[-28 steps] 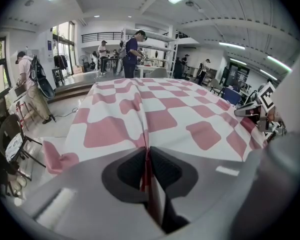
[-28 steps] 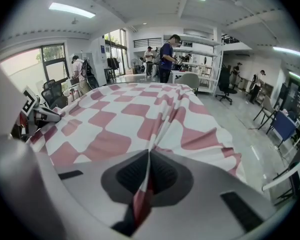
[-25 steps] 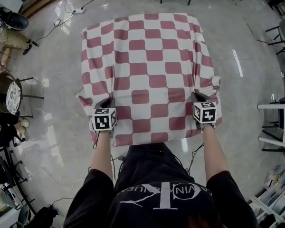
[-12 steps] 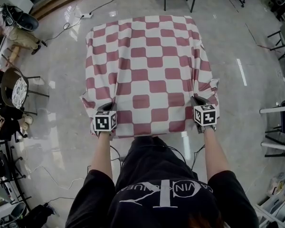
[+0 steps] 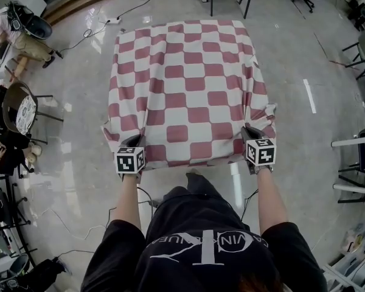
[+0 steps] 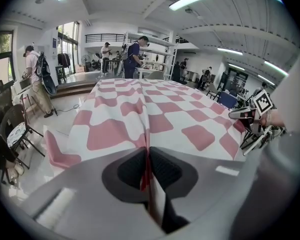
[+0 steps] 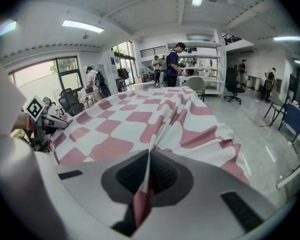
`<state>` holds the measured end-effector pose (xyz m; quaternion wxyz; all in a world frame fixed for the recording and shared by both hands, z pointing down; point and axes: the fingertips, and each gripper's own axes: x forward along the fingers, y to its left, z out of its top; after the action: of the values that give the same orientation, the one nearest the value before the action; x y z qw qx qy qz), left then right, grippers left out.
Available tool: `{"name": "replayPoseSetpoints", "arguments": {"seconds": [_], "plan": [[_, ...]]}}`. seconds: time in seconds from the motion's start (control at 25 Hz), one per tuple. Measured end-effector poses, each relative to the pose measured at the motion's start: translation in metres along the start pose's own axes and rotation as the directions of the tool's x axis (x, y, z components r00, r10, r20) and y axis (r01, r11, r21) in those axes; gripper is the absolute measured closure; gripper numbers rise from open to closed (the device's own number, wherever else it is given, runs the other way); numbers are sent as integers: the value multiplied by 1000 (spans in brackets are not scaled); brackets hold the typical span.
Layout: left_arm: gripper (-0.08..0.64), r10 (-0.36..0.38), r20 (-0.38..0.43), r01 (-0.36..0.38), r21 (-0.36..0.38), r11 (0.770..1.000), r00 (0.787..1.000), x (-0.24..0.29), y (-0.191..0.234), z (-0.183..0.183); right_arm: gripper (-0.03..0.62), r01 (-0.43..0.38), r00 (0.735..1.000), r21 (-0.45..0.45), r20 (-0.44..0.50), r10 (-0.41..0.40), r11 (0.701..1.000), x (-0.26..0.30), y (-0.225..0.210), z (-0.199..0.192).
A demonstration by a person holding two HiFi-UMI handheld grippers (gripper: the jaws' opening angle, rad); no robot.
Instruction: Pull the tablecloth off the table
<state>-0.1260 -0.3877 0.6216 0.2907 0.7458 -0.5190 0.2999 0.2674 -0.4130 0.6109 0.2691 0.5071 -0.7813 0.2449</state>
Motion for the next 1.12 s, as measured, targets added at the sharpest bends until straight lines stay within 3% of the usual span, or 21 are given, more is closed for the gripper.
{"name": "replayPoseSetpoints", "arguments": {"seconds": [0.16,0.32,0.56,0.68,0.8,1.12], "plan": [[529,11,5,-11,-1,1000,1000,-10,-3,-14,575,-7,998,56,55,4,998,-14,6,-10],[535,-4,36,4,-4,1000,999,-35,-24,-52,575,12,995,111,99,-23,994,-51,18,-48],[541,-36,64,47,-175,983,997,-46,-36,-75,575,7,996,137,92,-20,991,-72,17,-64],[543,-32,90,45,-143,989,995,-57,-46,-86,575,-3,996,140,94,-10,990,-85,20,-75],[545,-33,142,56,-162,985,989,-71,-55,-96,575,-3,994,129,105,-11,992,-97,24,-88],[546,-25,186,54,-153,987,982,-102,-71,-79,575,-20,987,191,160,-11,981,-115,26,-77]]}}
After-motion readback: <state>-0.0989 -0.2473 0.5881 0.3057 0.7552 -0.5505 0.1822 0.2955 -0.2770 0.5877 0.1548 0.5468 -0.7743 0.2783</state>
